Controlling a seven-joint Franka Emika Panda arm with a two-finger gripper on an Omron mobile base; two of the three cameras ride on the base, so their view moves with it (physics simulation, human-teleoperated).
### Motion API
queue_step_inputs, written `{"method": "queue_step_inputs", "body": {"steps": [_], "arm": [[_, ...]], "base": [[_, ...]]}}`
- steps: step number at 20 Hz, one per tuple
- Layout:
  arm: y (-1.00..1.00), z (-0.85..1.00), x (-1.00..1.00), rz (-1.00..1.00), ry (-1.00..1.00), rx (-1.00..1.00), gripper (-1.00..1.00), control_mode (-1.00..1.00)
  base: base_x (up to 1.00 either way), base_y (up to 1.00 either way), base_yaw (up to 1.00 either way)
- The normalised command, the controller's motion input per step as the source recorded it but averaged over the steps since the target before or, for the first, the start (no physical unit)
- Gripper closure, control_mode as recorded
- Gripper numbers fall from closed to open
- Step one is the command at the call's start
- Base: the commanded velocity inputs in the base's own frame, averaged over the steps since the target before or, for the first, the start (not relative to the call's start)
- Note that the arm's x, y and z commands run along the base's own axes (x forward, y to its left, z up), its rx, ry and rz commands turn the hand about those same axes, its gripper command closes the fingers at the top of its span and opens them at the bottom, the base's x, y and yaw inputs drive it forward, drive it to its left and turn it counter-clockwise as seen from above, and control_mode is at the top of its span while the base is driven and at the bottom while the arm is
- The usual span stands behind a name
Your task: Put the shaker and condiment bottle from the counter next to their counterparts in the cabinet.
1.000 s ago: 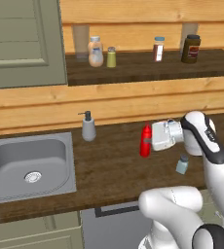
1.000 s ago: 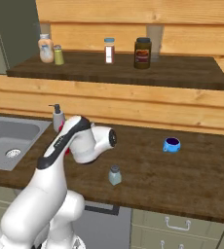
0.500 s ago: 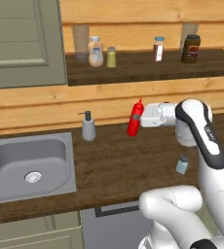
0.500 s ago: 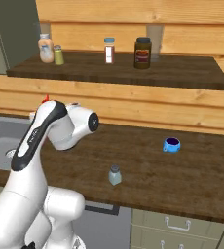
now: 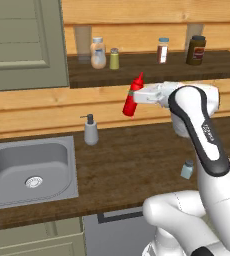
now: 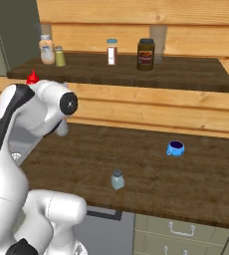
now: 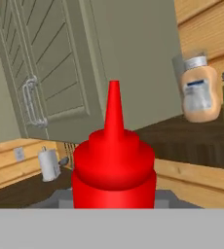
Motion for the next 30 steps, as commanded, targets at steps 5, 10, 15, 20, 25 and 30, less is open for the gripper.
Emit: {"method": "queue_step_inputs", "body": {"steps": [5,10,15,20,25,30], "arm": [[0.04,0.92,-0.25,-0.16,0.03,0.0,1.0,-1.0],[0.0,0.56,-0.07,-0.13,0.19,0.0,1.0,-1.0],[0.02,0.39,0.18,-0.1,0.08,-0.05,1.0,-1.0],[0.14,0.05,0.61,-0.01,-0.04,-0.22,1.0,-1.0],[0.01,-0.12,0.25,0.0,-0.12,-0.23,1.0,-1.0],[0.02,0.0,0.27,-0.02,-0.07,-0.04,1.0,-1.0]], "base": [[0.0,0.0,0.0],[0.0,0.0,0.0],[0.0,0.0,0.0],[0.0,0.0,0.0],[0.0,0.0,0.0],[0.0,0.0,0.0]]}}
